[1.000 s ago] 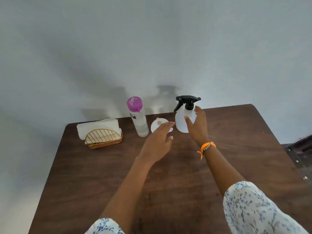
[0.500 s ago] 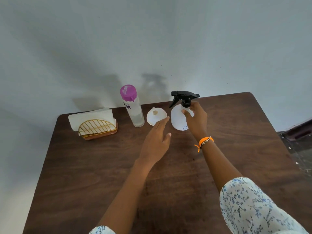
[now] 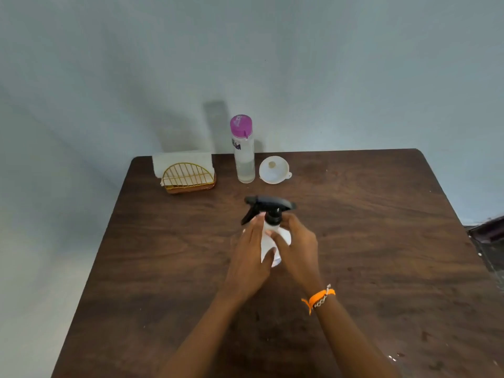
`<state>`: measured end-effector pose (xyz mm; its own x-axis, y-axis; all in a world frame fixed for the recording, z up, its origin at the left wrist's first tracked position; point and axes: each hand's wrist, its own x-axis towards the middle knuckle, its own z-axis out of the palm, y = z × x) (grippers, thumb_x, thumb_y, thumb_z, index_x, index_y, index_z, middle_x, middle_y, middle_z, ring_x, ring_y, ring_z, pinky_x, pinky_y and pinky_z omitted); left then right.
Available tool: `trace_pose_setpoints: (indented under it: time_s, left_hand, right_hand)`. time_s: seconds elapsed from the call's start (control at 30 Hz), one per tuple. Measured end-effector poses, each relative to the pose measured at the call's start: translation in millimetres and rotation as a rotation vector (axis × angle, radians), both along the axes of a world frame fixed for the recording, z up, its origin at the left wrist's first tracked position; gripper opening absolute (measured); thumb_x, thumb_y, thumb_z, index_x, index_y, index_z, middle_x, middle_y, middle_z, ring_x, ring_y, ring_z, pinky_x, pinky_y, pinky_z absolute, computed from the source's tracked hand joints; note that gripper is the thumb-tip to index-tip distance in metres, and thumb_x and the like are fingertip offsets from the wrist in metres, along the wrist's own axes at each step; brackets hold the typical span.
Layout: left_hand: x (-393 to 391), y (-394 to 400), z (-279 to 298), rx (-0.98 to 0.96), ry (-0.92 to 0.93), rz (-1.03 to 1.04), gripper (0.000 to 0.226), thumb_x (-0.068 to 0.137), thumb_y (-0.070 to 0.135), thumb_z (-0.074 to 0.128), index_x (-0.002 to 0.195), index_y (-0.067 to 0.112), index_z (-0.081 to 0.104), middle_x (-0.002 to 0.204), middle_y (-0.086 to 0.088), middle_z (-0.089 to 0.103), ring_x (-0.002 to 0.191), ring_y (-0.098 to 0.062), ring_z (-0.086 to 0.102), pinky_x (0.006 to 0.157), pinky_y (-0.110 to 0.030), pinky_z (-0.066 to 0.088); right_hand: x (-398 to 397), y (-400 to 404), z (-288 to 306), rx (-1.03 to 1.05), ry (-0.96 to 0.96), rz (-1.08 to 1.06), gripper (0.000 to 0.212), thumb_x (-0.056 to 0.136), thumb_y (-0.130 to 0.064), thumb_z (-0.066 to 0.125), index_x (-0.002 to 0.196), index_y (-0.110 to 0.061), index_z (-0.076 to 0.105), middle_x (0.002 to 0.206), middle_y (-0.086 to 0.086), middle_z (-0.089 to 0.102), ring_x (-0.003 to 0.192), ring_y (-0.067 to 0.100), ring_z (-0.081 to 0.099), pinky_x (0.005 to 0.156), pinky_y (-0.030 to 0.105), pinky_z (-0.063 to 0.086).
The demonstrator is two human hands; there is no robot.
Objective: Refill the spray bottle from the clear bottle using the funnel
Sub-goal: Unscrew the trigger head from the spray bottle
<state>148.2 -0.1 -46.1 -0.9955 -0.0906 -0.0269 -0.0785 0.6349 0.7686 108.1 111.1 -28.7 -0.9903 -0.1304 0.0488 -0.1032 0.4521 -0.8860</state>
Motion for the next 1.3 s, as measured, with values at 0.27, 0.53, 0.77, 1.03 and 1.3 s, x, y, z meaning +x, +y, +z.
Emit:
trace_pose_setpoints:
  time_s: [0.27,0.53,0.77,1.03,1.3]
  left_hand:
    - [35,-2,-15,0.042,-0.091,0.049,0.049,0.093,0.020,0.049,0.140,0.016,0.033,0.145,0.005,0.038,0.133,-0.012,0.034,0.111,-0.031,0.030]
    - [51,-3,-25,0.136,-0.064,0.055,0.030,0.093,0.015,0.051,0.123,0.017,0.051,0.119,0.014,0.051,0.112,-0.003,0.049,0.089,-0.001,0.032]
    - [49,-6,-25,0.151,0.002,0.021,0.030,0.091,0.008,0.053,0.120,0.015,0.055,0.112,0.015,0.053,0.105,0.002,0.049,0.086,0.002,0.035]
    - [48,-5,-29,0.200,-0.037,0.018,0.034,0.093,0.013,0.051,0.127,0.014,0.050,0.129,-0.001,0.056,0.116,-0.006,0.048,0.094,-0.010,0.032]
    - [48,-9,-29,0.360,-0.124,0.037,0.048,0.084,0.027,0.059,0.129,0.013,0.049,0.126,0.004,0.055,0.114,-0.008,0.053,0.092,-0.009,0.042]
  right_hand:
    - [46,4,-9,0.062,-0.031,0.052,0.026,0.080,-0.026,0.068,0.105,-0.027,0.060,0.097,-0.018,0.066,0.092,-0.001,0.060,0.075,0.007,0.041]
    - [56,6,-10,0.018,-0.021,0.056,0.038,0.071,-0.035,0.076,0.101,-0.028,0.054,0.098,-0.018,0.062,0.093,-0.001,0.058,0.075,0.015,0.045]
    - [57,-3,-12,-0.037,0.014,-0.025,0.041,0.067,-0.037,0.078,0.098,-0.019,0.057,0.096,-0.006,0.064,0.093,0.012,0.060,0.080,0.037,0.053]
    - [58,0,-14,0.021,0.060,-0.070,0.039,0.069,-0.036,0.077,0.101,-0.019,0.063,0.099,-0.009,0.062,0.100,0.011,0.052,0.095,0.052,0.042]
    - [48,10,-13,0.012,-0.001,0.104,0.035,0.076,-0.025,0.073,0.109,-0.030,0.060,0.120,-0.012,0.053,0.120,0.007,0.039,0.107,0.050,0.031]
